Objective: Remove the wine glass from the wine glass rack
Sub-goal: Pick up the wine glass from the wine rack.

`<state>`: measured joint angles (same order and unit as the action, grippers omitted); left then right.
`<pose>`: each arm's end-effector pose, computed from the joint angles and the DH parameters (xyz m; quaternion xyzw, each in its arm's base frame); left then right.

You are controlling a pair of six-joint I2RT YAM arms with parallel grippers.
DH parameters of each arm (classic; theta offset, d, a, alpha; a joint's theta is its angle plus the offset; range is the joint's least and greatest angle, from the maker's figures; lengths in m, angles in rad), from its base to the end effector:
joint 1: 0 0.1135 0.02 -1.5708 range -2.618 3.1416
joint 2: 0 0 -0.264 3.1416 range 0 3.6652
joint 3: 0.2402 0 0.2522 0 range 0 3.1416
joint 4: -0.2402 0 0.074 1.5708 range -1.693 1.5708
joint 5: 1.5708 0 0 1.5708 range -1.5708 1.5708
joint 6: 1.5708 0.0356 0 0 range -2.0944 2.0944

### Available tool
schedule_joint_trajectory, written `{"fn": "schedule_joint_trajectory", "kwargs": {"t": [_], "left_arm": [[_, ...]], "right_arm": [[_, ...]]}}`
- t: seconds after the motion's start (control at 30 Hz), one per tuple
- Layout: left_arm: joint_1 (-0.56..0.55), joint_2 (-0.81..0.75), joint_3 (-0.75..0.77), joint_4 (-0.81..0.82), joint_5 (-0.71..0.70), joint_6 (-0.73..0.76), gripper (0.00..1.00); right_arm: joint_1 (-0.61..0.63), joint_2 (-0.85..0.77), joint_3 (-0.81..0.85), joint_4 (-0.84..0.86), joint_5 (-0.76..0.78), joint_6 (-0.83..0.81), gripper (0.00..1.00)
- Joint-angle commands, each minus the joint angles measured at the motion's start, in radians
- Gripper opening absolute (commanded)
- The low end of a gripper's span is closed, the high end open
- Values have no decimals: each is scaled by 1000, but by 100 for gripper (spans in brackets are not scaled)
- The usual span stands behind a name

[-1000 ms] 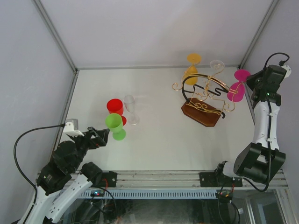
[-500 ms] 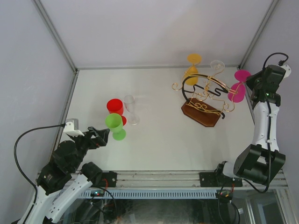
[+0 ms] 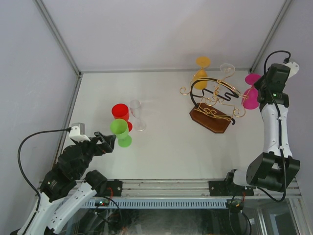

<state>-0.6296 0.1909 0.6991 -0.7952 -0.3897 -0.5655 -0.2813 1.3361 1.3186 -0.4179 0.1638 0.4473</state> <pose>0.0469 -0.0174 0.3049 -0.0907 0.7891 -0.2023 0.5729 0.2900 -0.0898 0.3799 0.3405 0.7695 -0.0243 0.5398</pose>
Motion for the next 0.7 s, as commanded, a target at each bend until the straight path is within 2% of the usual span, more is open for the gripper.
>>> {"fn": "schedule_joint_trajectory", "kwargs": {"t": [0.0, 0.13, 0.33, 0.53, 0.67], "left_arm": [[7, 18, -12, 21, -7, 9, 100], [7, 12, -13, 21, -11, 7, 100], [7, 17, -12, 21, -9, 7, 100], [7, 13, -13, 21, -12, 6, 100], [7, 14, -12, 20, -11, 7, 100]], "right_arm": [[16, 5, 42, -18, 49, -62, 6], [4, 2, 38, -14, 22, -44, 5], [-40, -33, -9, 50, -107, 51, 3], [-148, -87, -141, 182, -279, 272, 0], [-165, -136, -196, 260, -317, 347, 0]]}}
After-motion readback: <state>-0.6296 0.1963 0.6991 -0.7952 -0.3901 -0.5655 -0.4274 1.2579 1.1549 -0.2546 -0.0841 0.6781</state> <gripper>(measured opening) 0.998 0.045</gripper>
